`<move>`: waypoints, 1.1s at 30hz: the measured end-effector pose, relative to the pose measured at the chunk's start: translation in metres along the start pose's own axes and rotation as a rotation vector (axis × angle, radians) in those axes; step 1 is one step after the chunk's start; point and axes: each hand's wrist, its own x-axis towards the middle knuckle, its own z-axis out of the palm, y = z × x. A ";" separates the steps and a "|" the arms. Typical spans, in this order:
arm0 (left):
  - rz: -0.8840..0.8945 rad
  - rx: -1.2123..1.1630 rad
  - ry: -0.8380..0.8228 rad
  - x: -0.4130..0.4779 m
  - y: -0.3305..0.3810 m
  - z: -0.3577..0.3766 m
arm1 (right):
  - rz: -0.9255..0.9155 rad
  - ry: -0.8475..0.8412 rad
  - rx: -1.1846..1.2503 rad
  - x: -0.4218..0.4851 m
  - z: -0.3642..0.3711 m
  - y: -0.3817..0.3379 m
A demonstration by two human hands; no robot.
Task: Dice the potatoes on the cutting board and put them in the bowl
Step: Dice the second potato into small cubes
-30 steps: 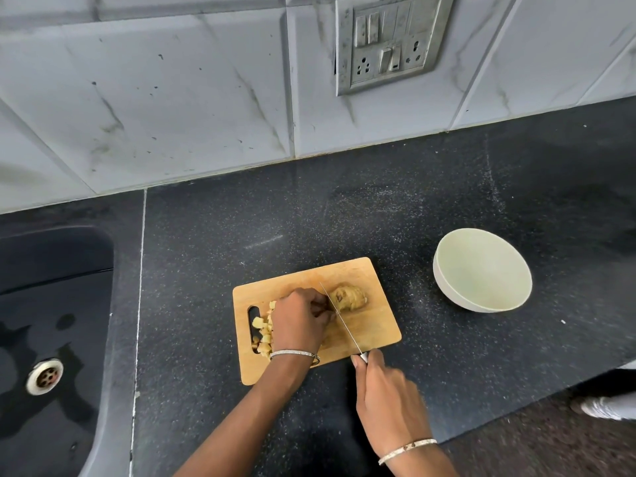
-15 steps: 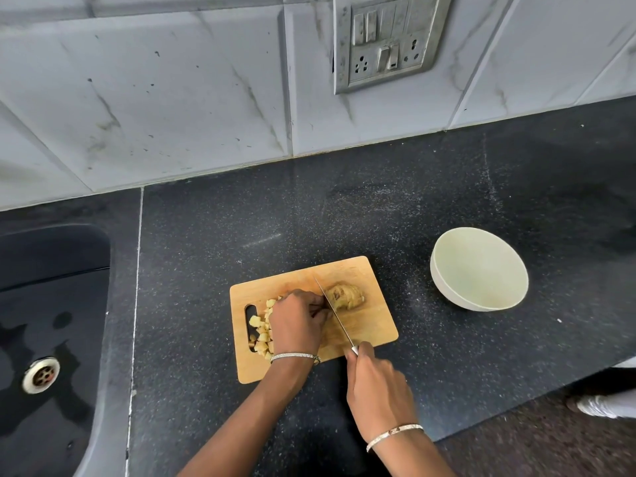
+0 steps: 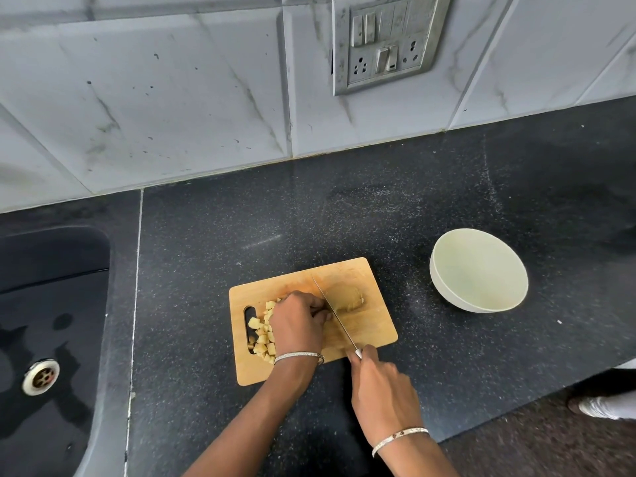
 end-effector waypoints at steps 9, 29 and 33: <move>0.004 0.035 -0.009 0.001 0.002 -0.002 | 0.022 -0.038 0.014 0.005 -0.001 -0.003; -0.066 0.017 -0.016 0.003 0.006 -0.005 | 0.027 -0.053 0.039 0.010 0.008 0.002; -0.059 -0.002 -0.019 0.003 0.006 -0.006 | 0.029 -0.040 0.047 0.008 0.013 0.006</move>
